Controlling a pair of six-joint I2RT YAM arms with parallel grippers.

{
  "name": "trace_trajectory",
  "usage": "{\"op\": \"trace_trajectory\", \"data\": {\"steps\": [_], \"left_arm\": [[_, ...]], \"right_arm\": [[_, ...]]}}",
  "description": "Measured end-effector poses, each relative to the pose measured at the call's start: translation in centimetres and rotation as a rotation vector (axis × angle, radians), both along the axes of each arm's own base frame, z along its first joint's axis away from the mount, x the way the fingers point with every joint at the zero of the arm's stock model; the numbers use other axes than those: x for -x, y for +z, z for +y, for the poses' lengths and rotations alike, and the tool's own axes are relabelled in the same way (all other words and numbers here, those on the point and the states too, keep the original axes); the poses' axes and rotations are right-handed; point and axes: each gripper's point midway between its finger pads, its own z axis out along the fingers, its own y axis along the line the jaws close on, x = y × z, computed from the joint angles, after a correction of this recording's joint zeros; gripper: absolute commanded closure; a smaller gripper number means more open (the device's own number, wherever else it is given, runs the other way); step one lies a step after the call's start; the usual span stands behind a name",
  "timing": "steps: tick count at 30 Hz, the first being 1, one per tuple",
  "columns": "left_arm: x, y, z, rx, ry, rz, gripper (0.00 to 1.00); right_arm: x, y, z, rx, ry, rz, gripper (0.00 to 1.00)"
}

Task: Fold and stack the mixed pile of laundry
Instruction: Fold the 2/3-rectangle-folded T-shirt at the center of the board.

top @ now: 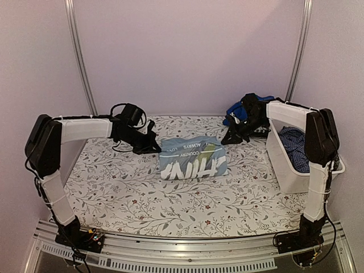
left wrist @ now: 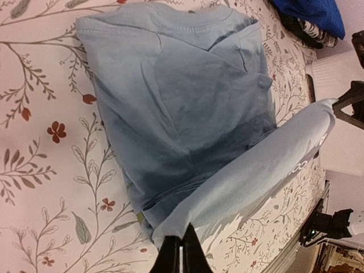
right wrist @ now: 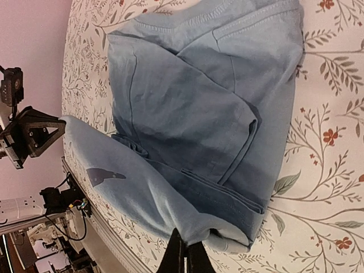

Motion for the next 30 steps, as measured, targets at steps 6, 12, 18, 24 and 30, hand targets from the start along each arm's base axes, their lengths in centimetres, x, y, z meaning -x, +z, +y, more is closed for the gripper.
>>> {"op": "trace_trajectory", "data": {"steps": [6, 12, 18, 24, 30], "left_arm": [[-5.0, 0.6, 0.0, 0.008, 0.021, -0.049, 1.00], [-8.8, 1.4, 0.9, 0.028, 0.052, -0.089, 1.00], [-12.3, -0.7, 1.3, 0.038, 0.080, -0.082, 1.00], [-14.1, -5.0, 1.1, 0.031, 0.090, -0.026, 1.00], [-14.6, -6.8, 0.8, 0.033, 0.095, -0.005, 1.00]], "right_arm": [[-4.7, 0.7, 0.4, -0.036, 0.002, -0.069, 1.00], [-8.1, 1.8, 0.8, -0.094, -0.003, -0.132, 1.00], [-11.4, 0.6, 1.9, -0.155, -0.018, -0.170, 1.00], [-12.4, -5.1, 1.7, -0.130, -0.047, -0.100, 1.00], [-13.1, -6.4, 1.2, -0.106, -0.071, -0.107, 1.00]]}}
